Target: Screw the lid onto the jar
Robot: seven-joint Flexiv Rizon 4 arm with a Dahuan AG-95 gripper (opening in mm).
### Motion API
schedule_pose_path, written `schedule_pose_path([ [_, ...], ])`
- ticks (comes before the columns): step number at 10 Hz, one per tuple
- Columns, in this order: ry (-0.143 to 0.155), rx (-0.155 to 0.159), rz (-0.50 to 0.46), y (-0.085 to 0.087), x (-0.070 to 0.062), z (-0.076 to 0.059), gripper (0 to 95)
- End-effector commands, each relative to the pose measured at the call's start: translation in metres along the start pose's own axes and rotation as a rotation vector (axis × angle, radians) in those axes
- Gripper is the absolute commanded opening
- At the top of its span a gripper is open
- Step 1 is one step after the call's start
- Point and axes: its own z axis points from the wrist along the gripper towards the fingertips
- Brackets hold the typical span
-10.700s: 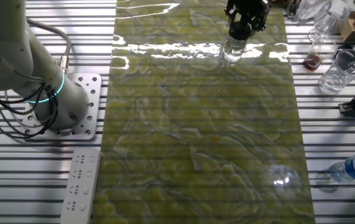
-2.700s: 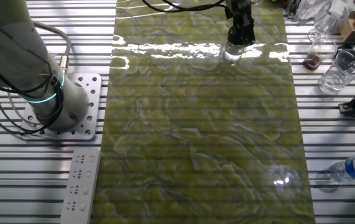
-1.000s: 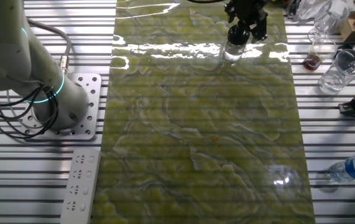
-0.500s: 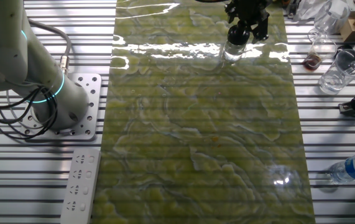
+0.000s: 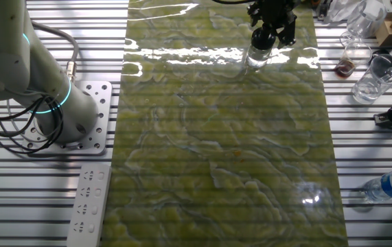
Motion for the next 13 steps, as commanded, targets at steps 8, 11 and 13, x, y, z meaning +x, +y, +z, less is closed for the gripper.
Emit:
schedule_pose_path([
  [8,-0.004,0.001,0.028,-0.0002,0.0018,-0.0001,19.0],
  [11,-0.006,0.001,0.064,-0.0002,0.0018,-0.0001,0.0],
  [13,-0.008,0.002,0.111,-0.0002,0.0018,0.0000,0.0],
])
